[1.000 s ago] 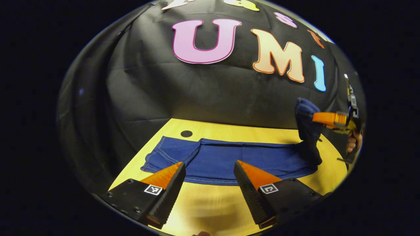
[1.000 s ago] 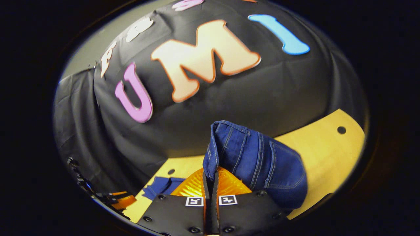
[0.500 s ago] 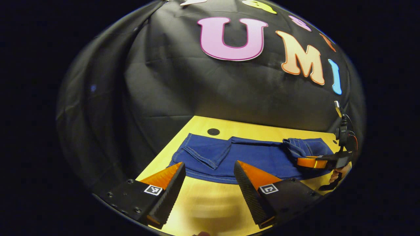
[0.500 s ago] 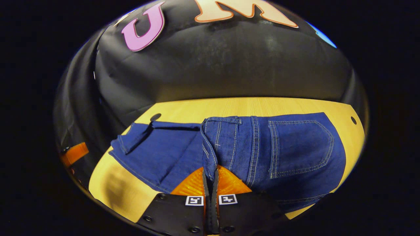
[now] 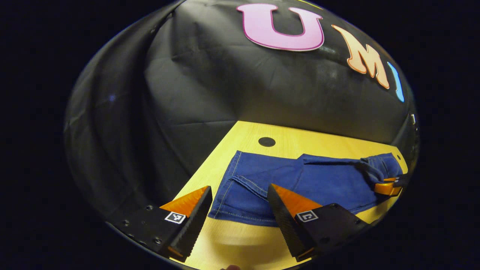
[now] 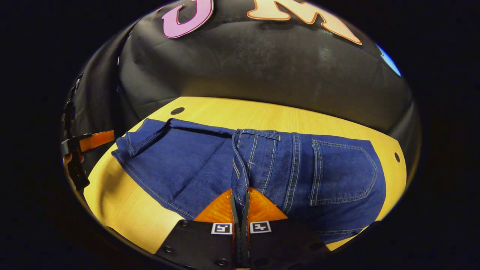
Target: Grasp the waist and the cuffs of the jeans and fold them to make the two legs overlap; first hold the waist and fold one-third of the jeans toward the cuffs, then hold the cuffs and fold the remaining one-third in the same direction to finish folding.
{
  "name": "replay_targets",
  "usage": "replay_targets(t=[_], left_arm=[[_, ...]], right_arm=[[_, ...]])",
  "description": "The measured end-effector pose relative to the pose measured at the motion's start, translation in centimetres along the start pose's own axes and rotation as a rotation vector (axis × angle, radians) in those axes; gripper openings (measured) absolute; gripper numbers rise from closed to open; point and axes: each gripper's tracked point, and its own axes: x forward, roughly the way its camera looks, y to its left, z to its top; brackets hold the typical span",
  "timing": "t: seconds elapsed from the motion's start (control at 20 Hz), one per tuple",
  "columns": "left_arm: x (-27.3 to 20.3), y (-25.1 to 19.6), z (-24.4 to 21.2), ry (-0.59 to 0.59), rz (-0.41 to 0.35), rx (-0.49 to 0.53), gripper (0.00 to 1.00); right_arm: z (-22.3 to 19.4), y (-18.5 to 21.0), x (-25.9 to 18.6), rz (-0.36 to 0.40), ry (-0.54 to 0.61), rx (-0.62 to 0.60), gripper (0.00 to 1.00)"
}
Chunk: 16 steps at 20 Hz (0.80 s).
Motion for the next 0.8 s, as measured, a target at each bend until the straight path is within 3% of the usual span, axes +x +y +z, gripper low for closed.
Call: replay_targets(t=[0.2,0.35,0.45,0.6,0.8], left_arm=[[0.9,0.3,-1.7,0.069,0.005,0.013,0.91],[1.4,0.5,-2.8,0.102,0.008,0.023,0.91],[1.6,0.7,-3.1,0.109,0.011,0.031,0.92],[2.0,0.9,-3.6,0.119,0.016,0.042,0.94],[2.5,0.9,-4.0,0.13,0.013,0.023,0.94]], right_arm=[[0.4,-0.3,-0.2,0.009,-0.005,0.004,0.03],[0.7,0.1,-0.7,0.058,-0.014,0.018,0.17],[0.7,1.8,-1.1,0.126,-0.018,0.048,0.49],[1.0,2.8,-1.4,0.117,-0.031,0.029,0.99],[2.4,1.6,-4.6,0.119,-0.045,0.1,0.99]])
